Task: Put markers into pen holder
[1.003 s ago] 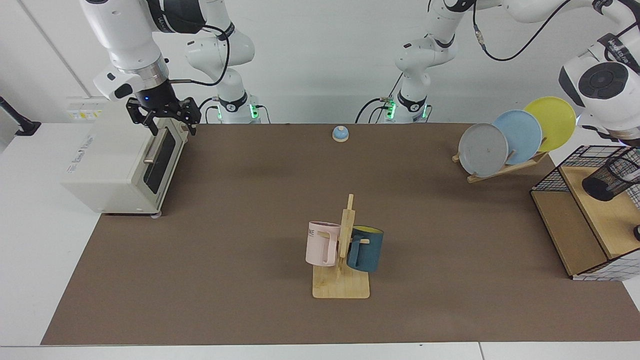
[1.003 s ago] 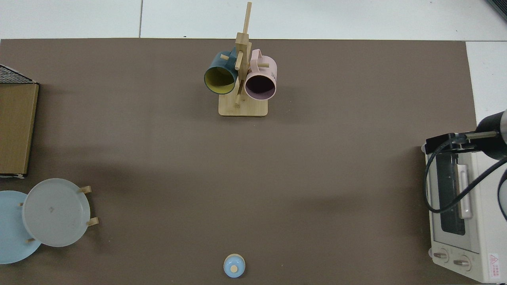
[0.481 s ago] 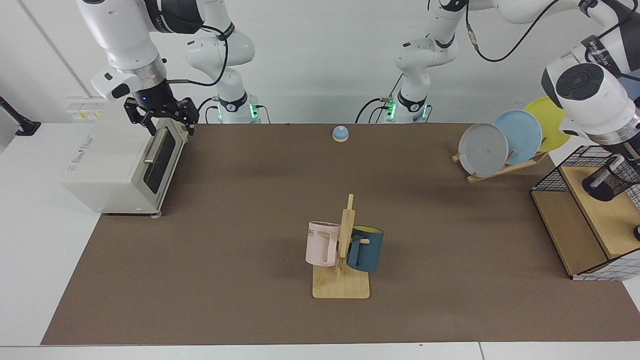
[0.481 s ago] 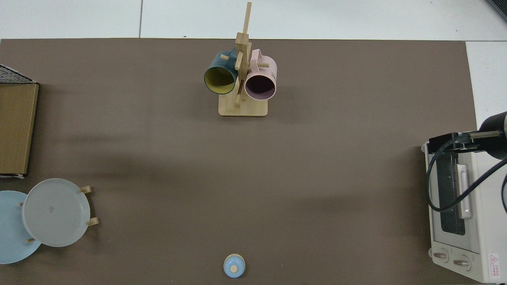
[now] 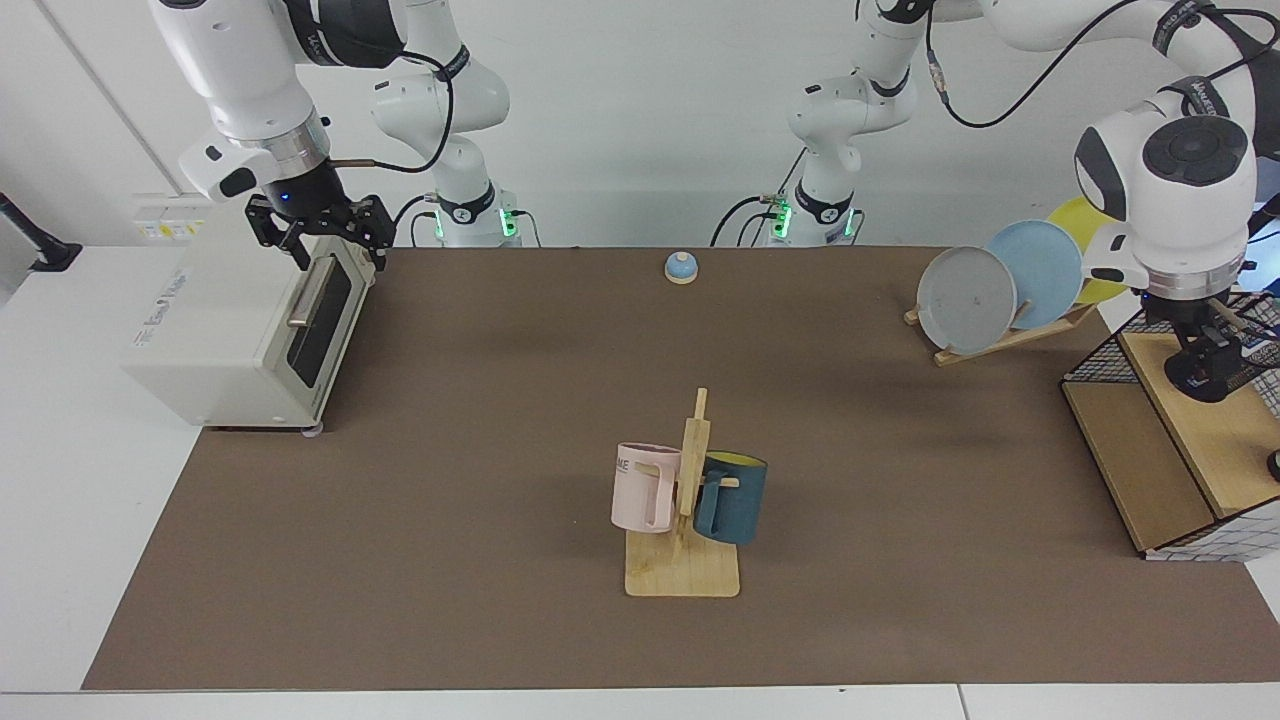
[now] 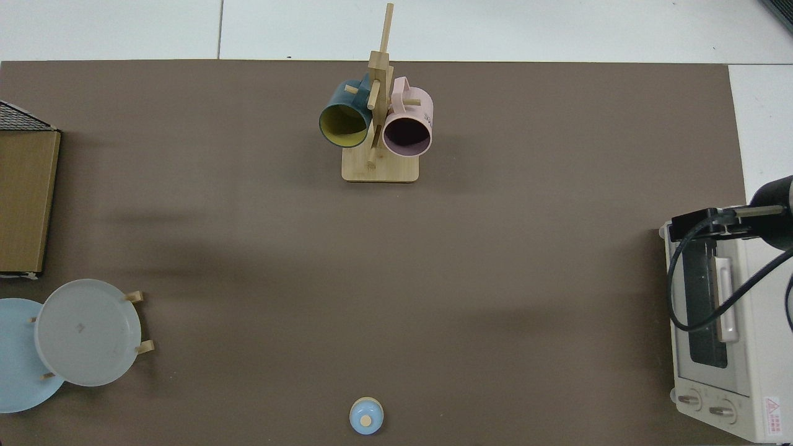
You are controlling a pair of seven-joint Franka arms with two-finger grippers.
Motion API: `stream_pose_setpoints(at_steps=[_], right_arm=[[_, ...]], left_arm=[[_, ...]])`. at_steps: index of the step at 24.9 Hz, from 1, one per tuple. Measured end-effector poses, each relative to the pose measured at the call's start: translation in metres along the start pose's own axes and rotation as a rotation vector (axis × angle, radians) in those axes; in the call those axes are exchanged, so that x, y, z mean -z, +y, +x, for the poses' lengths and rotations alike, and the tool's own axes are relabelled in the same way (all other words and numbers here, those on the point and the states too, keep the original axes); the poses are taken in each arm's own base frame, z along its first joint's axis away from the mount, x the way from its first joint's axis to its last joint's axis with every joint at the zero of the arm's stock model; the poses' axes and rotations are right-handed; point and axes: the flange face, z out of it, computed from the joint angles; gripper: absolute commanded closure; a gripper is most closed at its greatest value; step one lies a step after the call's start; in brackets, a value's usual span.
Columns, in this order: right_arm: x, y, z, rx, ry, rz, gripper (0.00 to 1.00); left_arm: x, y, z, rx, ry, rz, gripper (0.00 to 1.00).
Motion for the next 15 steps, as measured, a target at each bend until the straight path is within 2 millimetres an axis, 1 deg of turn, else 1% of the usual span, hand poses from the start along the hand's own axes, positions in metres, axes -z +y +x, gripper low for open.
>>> stream_pose_setpoints(at_steps=[5, 10, 15], right_arm=[[0.000, 0.000, 0.000, 0.000, 0.000, 0.000, 0.00], [0.000, 0.000, 0.000, 0.000, 0.000, 0.000, 0.00], [-0.001, 0.000, -0.001, 0.000, -0.010, 0.000, 0.00]], left_arm=[[0.002, 0.012, 0.028, 0.239, 0.106, -0.082, 0.00], [0.006, 0.018, 0.044, 0.484, 0.199, -0.168, 0.00], [0.011, 0.022, 0.056, 0.733, 0.247, -0.256, 0.00]])
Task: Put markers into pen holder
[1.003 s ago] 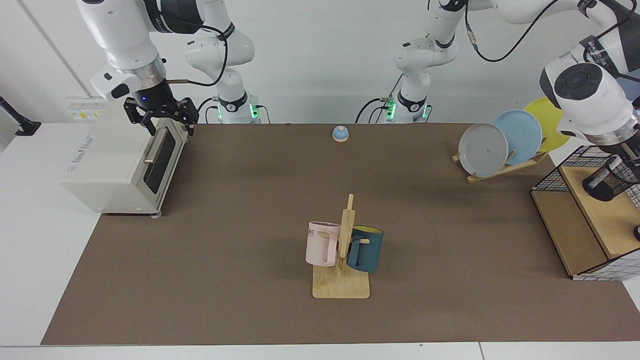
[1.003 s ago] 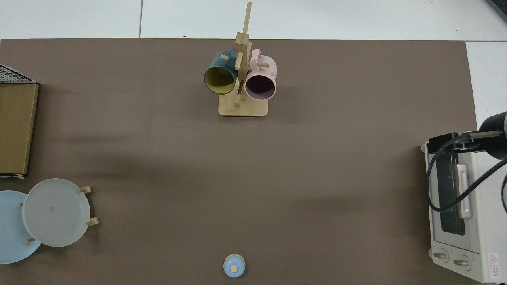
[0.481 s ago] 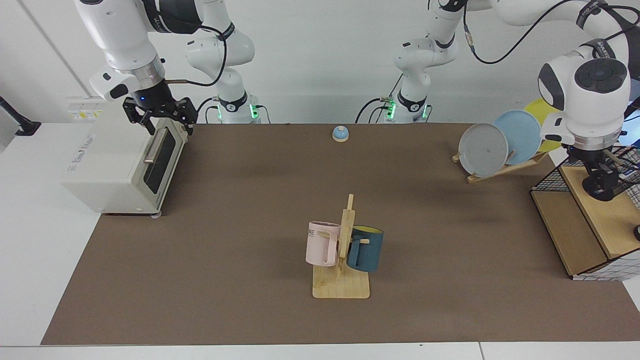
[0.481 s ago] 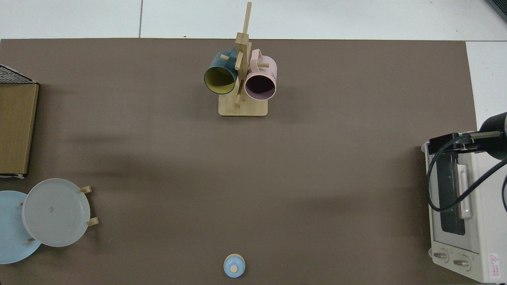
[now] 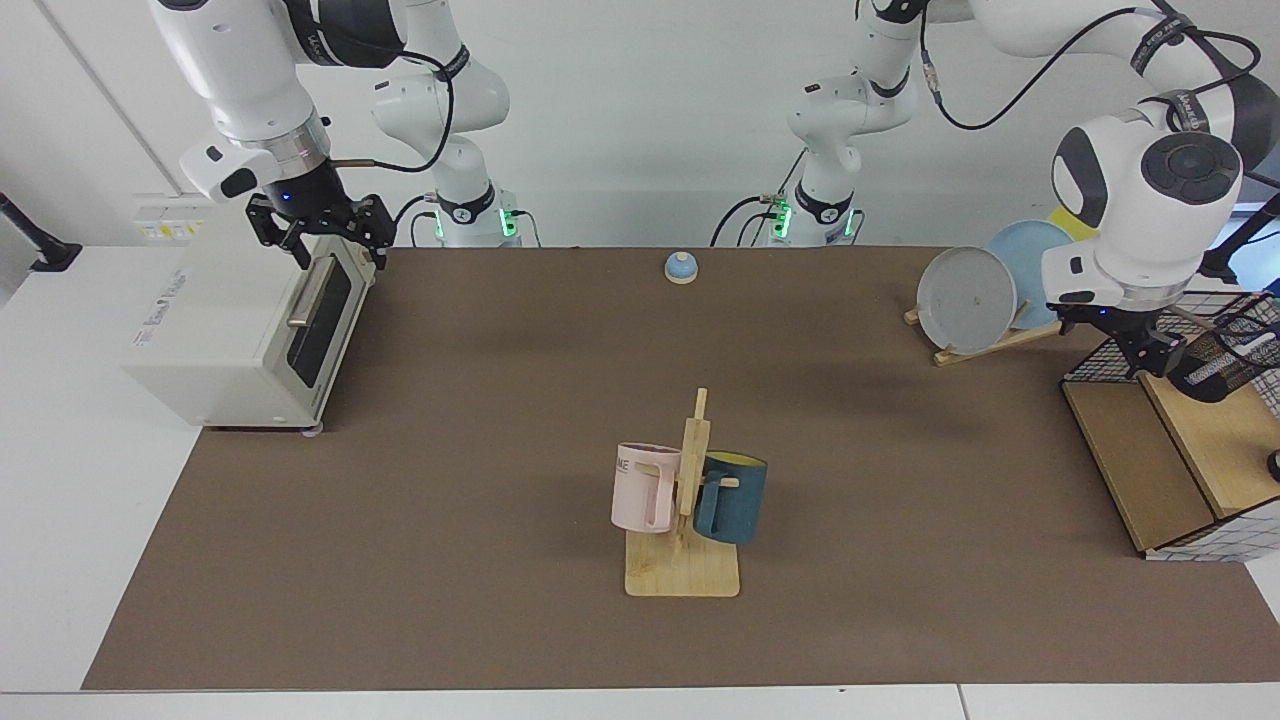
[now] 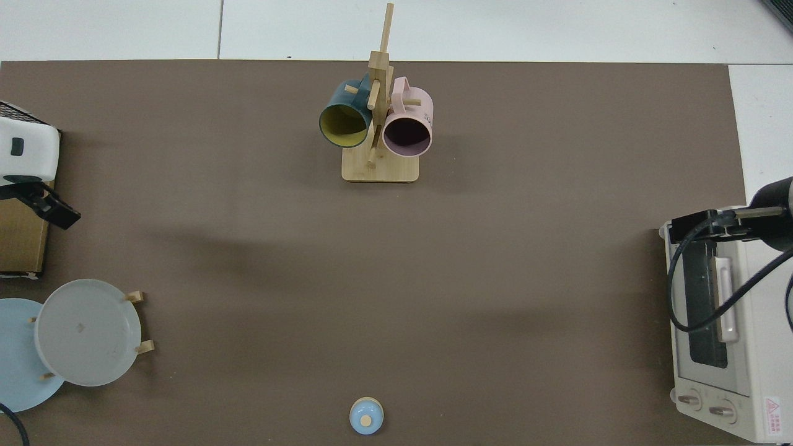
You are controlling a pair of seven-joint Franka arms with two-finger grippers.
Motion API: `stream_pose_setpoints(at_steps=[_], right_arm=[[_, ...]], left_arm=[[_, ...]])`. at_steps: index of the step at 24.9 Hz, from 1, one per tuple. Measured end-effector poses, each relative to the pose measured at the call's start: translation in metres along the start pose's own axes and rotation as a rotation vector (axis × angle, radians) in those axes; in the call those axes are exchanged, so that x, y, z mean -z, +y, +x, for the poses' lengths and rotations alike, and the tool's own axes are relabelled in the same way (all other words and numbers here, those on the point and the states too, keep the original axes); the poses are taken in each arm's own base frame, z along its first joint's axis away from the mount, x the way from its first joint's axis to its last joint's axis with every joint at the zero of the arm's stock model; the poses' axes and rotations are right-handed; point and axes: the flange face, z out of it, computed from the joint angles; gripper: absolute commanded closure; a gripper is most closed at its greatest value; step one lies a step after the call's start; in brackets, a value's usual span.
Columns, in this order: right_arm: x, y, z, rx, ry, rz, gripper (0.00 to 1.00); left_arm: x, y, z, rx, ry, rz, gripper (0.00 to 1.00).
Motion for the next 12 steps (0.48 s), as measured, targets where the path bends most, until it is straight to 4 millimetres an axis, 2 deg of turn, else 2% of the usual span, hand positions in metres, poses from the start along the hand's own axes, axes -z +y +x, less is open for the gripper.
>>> stream_pose_setpoints(at_steps=[7, 12], right_arm=[[0.000, 0.000, -0.001, 0.001, -0.008, 0.000, 0.00], [0.000, -0.006, -0.001, 0.010, -0.008, 0.001, 0.00]], left_arm=[[0.003, 0.008, 0.003, 0.239, 0.019, -0.053, 0.00], [0.016, 0.012, -0.009, 0.345, -0.002, -0.087, 0.00]])
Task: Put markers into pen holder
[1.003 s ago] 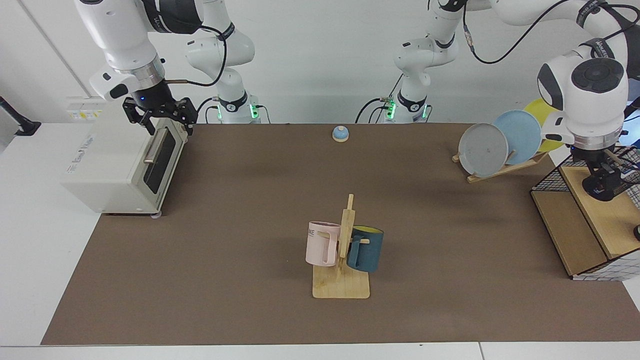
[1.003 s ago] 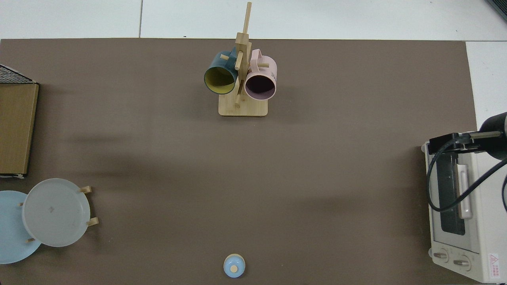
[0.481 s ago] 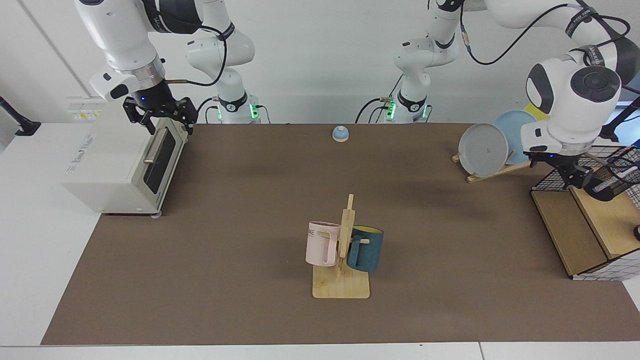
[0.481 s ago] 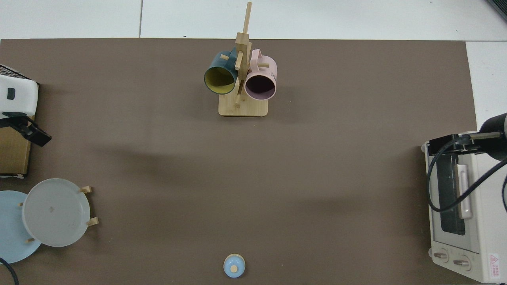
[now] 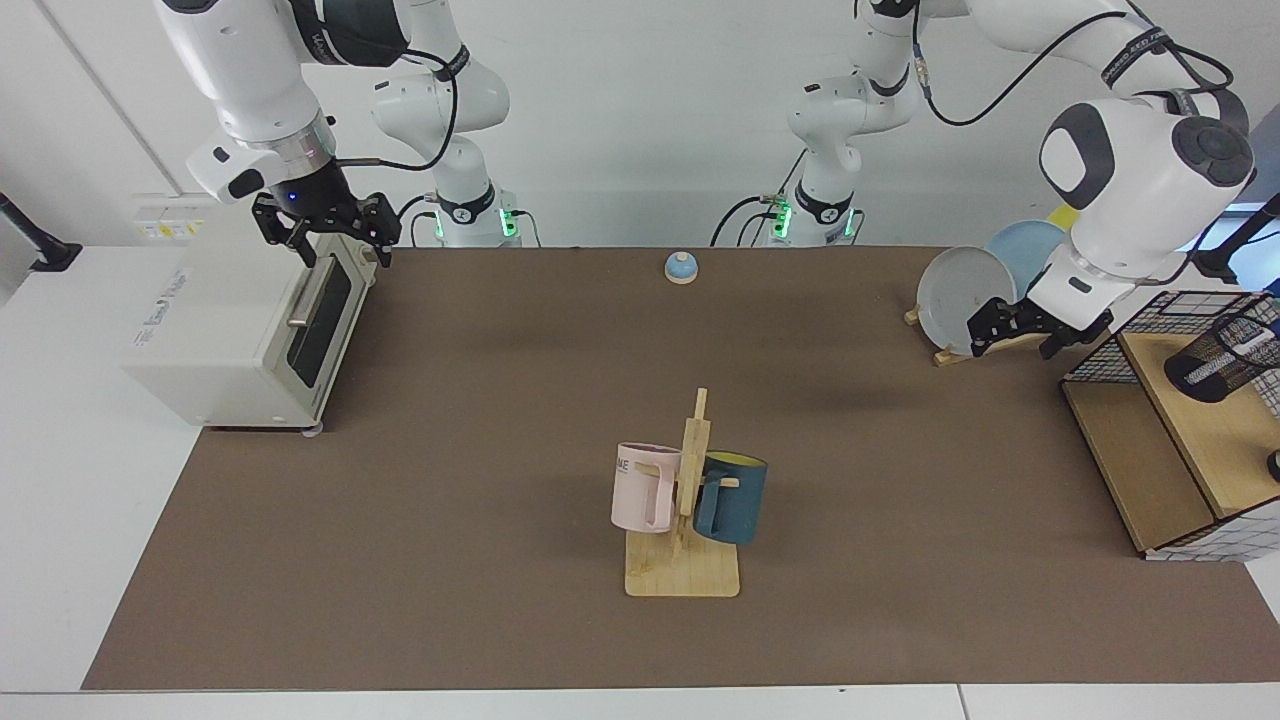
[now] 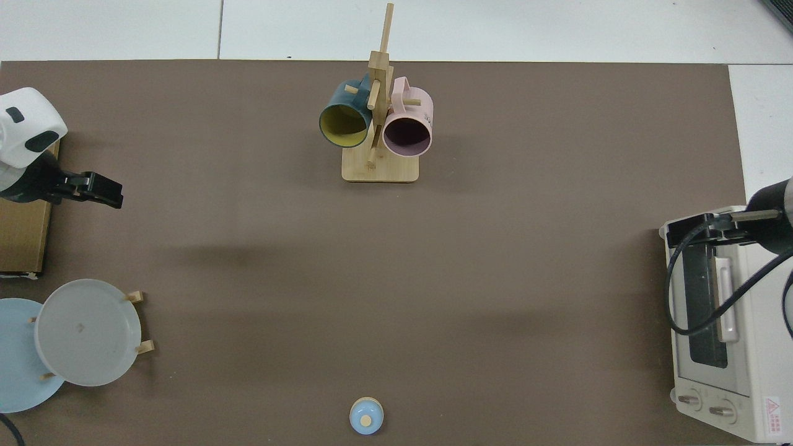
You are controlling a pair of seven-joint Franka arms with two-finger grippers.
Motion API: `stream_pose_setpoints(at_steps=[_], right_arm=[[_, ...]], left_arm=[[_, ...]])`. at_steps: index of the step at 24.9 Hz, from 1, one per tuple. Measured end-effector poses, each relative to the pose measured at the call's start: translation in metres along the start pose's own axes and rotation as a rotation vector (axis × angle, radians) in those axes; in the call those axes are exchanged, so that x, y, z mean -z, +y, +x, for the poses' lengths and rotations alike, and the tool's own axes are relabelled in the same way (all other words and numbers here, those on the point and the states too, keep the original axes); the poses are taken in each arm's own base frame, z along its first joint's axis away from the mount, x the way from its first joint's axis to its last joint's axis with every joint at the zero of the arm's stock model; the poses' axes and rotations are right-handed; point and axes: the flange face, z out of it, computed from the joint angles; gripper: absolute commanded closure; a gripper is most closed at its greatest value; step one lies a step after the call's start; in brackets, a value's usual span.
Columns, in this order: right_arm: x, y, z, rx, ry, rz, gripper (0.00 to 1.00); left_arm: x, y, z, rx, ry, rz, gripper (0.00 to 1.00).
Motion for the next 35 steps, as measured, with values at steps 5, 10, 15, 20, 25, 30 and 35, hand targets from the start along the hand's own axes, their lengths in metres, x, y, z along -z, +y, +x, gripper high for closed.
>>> stream_pose_setpoints(at_steps=[5, 10, 15, 20, 25, 30, 35], right_arm=[[0.000, -0.001, 0.000, 0.001, 0.000, 0.000, 0.00], [0.000, 0.001, 0.000, -0.002, 0.000, 0.000, 0.00], [0.000, 0.001, 0.000, -0.002, 0.000, 0.001, 0.00], [0.000, 0.001, 0.000, -0.002, 0.000, 0.001, 0.00], [0.000, 0.001, 0.000, -0.002, 0.000, 0.001, 0.00], [0.000, 0.001, 0.000, -0.002, 0.000, 0.001, 0.00], [0.000, 0.001, 0.000, -0.002, 0.000, 0.001, 0.00]], left_arm=[[0.026, 0.005, -0.016, 0.049, 0.017, -0.001, 0.00], [0.047, 0.011, -0.033, 0.074, 0.045, 0.006, 0.00], [0.057, 0.018, -0.048, 0.071, 0.056, 0.013, 0.00], [0.060, 0.014, -0.057, 0.082, 0.061, 0.013, 0.00], [0.060, 0.009, -0.057, 0.091, 0.066, 0.013, 0.00], [0.061, 0.011, -0.057, 0.087, 0.067, 0.013, 0.00], [0.061, 0.017, -0.056, 0.076, 0.067, 0.013, 0.00]])
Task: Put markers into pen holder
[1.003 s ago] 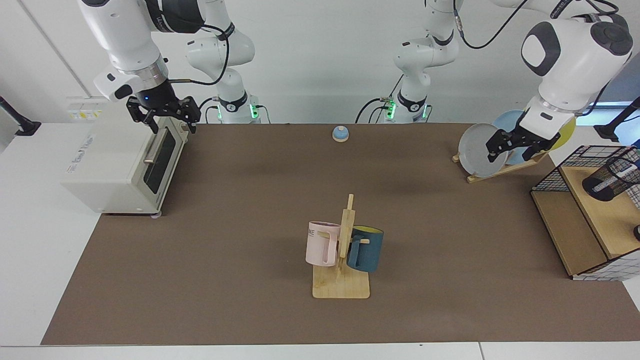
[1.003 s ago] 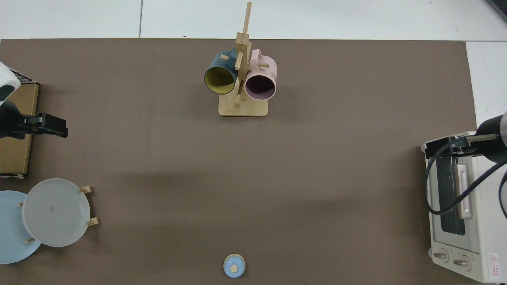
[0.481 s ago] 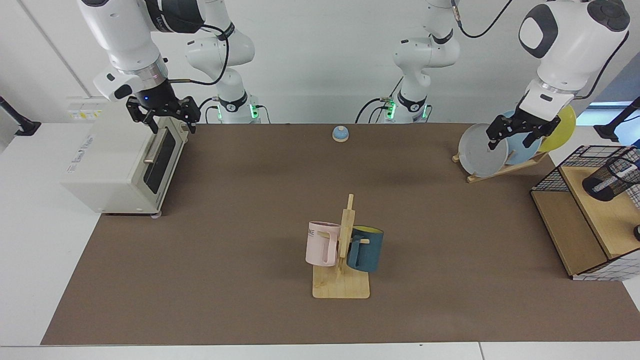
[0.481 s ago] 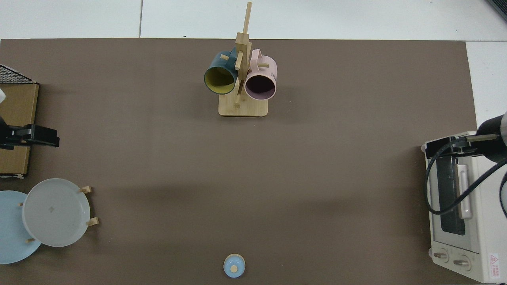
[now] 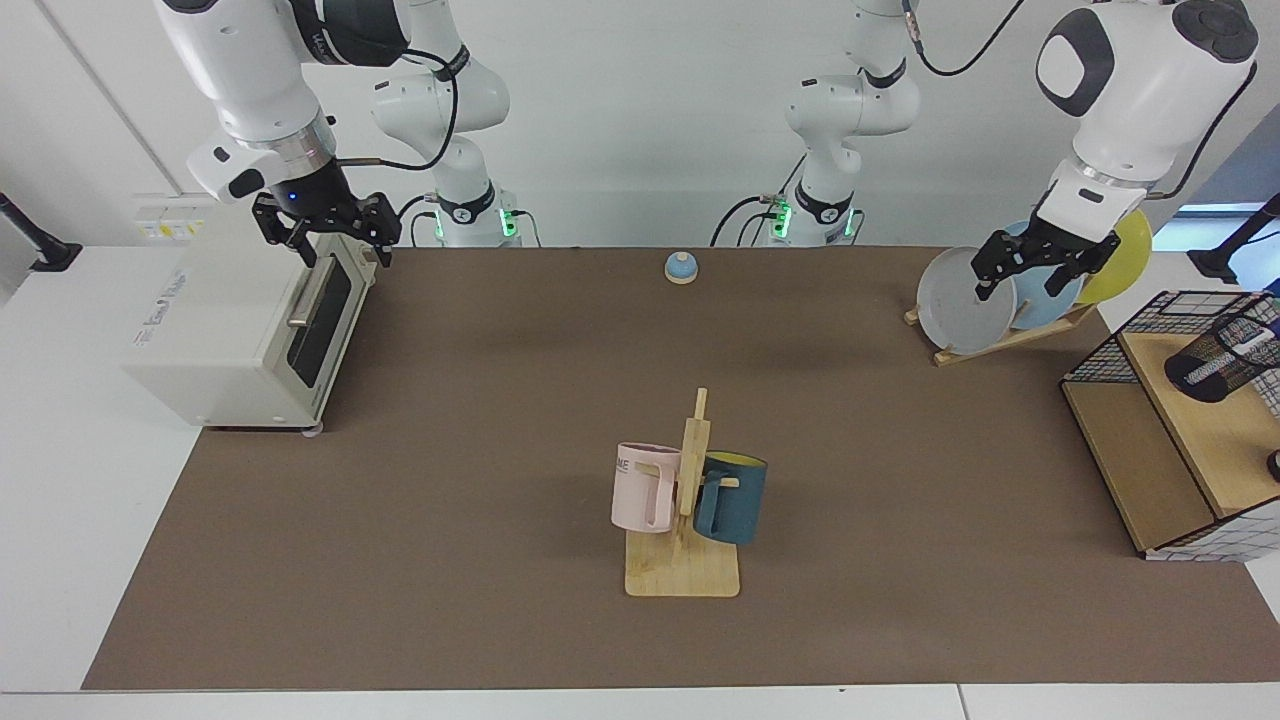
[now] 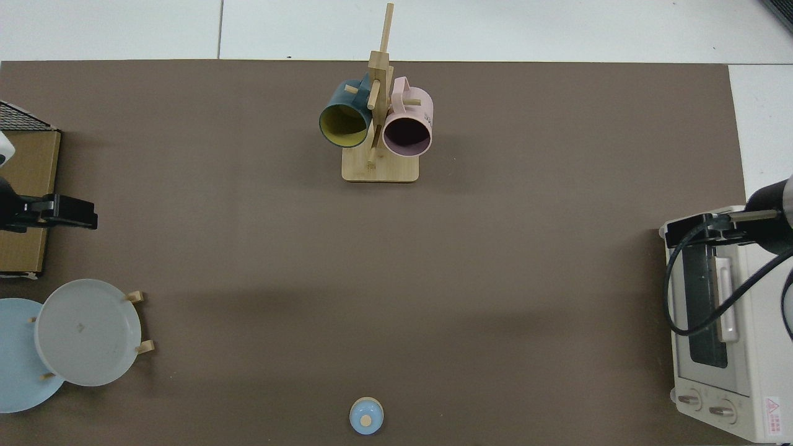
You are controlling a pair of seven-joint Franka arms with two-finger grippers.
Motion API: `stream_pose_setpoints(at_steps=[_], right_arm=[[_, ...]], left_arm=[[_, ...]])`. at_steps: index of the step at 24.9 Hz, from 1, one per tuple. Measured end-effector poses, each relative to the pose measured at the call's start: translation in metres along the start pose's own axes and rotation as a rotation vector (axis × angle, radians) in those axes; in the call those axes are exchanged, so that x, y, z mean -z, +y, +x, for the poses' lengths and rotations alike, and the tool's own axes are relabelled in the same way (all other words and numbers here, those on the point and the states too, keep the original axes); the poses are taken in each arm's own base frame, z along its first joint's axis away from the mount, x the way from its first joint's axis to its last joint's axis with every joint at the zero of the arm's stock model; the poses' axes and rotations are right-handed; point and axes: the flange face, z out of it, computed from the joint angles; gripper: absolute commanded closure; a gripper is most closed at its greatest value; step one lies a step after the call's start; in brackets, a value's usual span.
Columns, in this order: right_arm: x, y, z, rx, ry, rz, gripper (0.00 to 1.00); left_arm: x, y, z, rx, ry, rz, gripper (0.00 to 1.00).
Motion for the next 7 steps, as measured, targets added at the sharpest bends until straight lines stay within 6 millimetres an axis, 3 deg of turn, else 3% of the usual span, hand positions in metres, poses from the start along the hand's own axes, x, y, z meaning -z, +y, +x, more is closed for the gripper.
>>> stream_pose_setpoints(at_steps=[7], right_arm=[[0.0000, 0.0000, 0.0000, 0.000, 0.000, 0.000, 0.00]], left_arm=[[0.0001, 0.0049, 0.0002, -0.017, 0.000, 0.000, 0.00]])
